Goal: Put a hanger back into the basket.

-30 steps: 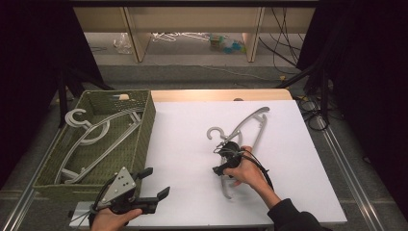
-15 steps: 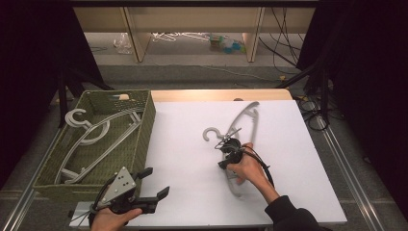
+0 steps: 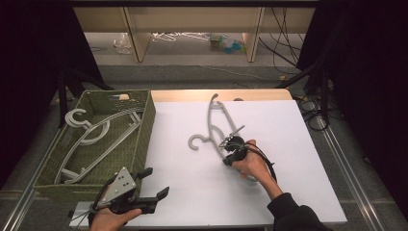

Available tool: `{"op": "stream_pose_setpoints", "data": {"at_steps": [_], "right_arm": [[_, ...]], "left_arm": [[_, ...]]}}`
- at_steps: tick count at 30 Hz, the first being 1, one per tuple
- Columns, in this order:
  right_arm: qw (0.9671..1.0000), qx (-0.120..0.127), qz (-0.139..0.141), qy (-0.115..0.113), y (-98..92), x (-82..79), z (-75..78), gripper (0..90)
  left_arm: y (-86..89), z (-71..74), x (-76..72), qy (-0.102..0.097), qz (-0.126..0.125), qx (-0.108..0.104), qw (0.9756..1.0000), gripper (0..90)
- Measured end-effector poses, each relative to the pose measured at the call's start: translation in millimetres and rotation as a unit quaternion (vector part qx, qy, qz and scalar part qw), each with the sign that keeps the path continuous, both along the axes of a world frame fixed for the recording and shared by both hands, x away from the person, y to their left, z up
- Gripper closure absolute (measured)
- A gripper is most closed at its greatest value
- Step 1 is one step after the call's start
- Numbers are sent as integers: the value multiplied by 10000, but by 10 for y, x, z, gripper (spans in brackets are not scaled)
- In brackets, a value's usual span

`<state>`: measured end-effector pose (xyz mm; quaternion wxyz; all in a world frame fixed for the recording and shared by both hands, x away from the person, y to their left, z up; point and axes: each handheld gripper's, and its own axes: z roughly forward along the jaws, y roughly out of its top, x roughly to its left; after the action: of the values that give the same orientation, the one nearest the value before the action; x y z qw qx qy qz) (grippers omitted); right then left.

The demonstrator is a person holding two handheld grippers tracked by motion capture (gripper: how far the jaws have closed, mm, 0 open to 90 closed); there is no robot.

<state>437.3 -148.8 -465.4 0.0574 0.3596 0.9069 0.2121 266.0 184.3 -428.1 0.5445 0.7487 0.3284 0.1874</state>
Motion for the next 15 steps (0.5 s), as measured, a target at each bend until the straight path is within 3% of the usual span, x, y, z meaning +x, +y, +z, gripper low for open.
{"op": "stream_pose_setpoints", "data": {"at_steps": [9, 15], "right_arm": [[9986, -121, 499, 137, -108, -46, 33, 825], [9961, 62, 851, 229, -250, -162, 124, 826]], "left_arm": [[23, 3, -8, -39, 15, 69, 10000, 189], [44, 3, 6, -113, -4, 105, 9999, 195]]}}
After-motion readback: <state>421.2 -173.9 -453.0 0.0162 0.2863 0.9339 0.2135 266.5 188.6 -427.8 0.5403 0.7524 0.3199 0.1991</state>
